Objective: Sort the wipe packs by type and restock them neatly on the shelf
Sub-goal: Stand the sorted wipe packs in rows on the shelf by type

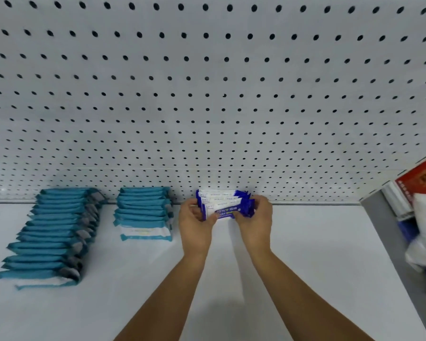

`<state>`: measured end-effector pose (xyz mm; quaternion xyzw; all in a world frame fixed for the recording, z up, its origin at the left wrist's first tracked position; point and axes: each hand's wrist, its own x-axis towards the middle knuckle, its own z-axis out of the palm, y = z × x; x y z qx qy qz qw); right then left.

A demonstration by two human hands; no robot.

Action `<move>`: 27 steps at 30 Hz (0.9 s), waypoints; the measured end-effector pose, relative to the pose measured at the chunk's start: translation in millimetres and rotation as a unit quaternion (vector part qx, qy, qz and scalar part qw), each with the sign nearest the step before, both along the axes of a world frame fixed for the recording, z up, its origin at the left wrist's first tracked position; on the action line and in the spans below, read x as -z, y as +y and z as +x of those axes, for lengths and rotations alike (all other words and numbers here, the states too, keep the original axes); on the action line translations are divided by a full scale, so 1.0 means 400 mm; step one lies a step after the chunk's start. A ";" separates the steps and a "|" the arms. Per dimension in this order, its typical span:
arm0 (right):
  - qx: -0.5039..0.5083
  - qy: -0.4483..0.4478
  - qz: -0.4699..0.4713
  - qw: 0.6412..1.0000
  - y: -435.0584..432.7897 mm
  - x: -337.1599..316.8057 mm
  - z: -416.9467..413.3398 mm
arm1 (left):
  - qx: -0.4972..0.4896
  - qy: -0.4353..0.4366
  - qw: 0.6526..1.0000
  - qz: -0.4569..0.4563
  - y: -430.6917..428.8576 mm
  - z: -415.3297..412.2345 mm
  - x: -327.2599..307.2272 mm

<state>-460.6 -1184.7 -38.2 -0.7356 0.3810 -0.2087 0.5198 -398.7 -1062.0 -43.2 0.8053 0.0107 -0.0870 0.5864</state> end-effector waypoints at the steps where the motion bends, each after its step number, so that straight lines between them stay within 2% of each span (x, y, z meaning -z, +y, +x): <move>1: 0.008 -0.013 0.025 1.000 0.003 0.000 0.005 | 0.000 -0.001 1.000 0.010 -0.004 0.010 0.009; 5: -0.027 -0.018 0.064 0.997 0.026 0.001 0.002 | 0.046 -0.045 0.992 0.109 -0.008 0.015 0.046; 11: -0.031 -0.006 0.031 0.999 0.056 0.011 0.022 | 0.073 -0.051 0.984 0.154 -0.029 -0.003 0.046; 19: -0.063 -0.017 0.036 0.997 0.022 0.012 -0.001 | 0.083 -0.037 0.988 0.127 -0.016 0.006 0.039; 23: -0.043 -0.012 0.059 0.997 0.015 0.000 -0.046 | 0.056 0.001 0.992 0.116 0.019 -0.035 -0.003; 27: -0.013 0.012 0.063 0.998 0.039 -0.028 -0.132 | 0.049 0.037 0.998 0.024 0.062 -0.114 -0.053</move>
